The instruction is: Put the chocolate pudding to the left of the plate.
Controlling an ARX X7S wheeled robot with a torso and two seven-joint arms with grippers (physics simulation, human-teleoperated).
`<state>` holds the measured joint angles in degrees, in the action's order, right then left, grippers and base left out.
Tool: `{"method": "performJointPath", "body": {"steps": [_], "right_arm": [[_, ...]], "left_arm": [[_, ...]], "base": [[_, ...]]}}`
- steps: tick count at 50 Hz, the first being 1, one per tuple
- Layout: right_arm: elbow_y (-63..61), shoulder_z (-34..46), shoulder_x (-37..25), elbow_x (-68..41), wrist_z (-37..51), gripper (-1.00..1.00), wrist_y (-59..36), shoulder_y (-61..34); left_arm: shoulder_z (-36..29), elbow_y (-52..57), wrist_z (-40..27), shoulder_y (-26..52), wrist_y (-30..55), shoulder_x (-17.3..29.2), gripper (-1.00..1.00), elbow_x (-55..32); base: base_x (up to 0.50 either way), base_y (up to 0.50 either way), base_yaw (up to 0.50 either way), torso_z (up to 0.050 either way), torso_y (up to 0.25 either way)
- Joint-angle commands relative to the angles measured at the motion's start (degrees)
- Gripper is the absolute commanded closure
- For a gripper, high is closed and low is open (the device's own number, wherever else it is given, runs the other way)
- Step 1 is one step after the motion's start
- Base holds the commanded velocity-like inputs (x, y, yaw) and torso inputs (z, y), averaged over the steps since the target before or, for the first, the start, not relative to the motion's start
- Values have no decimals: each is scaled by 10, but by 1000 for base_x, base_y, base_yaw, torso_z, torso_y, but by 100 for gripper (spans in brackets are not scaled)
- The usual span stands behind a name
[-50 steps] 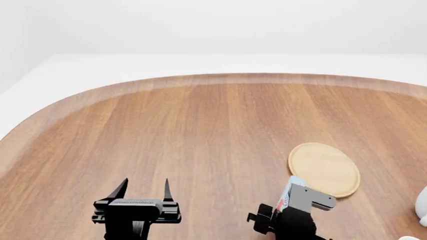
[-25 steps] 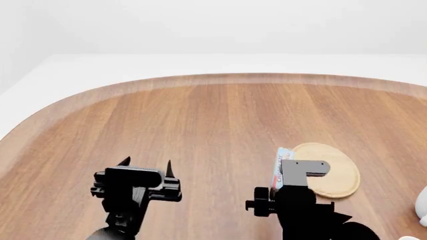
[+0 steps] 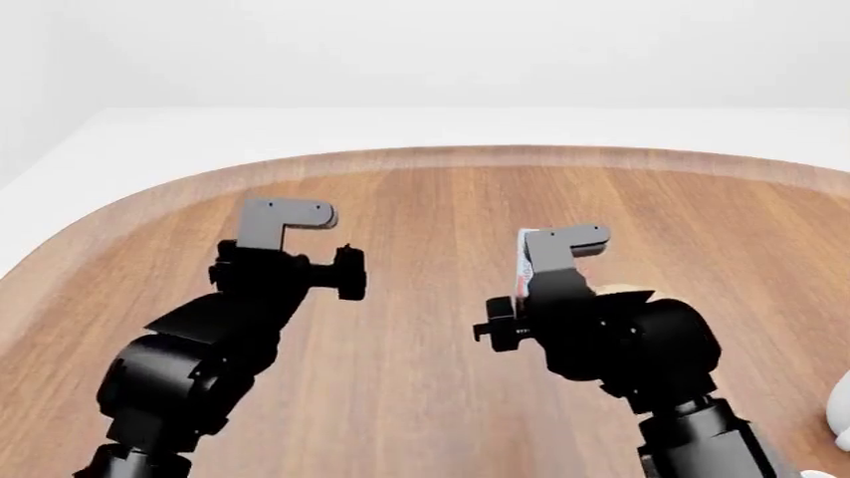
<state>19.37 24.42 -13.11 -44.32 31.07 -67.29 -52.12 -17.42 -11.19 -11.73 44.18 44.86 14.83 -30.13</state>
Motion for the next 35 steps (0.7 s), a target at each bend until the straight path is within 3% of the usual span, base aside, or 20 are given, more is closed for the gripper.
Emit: {"method": "performJointPath", "body": {"steps": [1,10,14,21,35], "right_arm": [[252,87,50,76,-116,100,71,-144],[541,132,129,132,-217,100,195,-258],[553,148,130,110,-211,100,200,-267],[555,149,130,107,-208,100,197,-274],[555,123,128,143,-225,100,192,-272]], "left_arm": [[-15,-220,51,141,-6,-40,-100,13],[-36,-423,78,234,-81,-80,-100,51],[-36,-476,90,256,-109,-88,-100,56],[-37,-454,80,254,-97,-84,-100,55],[-38,-389,62,239,-65,-72,-100,46]], "base": [[0,0,0,0,0],[0,0,0,0,0],[0,0,0,0,0],[0,0,0,0,-30],[-1,0,0,0,-250]]}}
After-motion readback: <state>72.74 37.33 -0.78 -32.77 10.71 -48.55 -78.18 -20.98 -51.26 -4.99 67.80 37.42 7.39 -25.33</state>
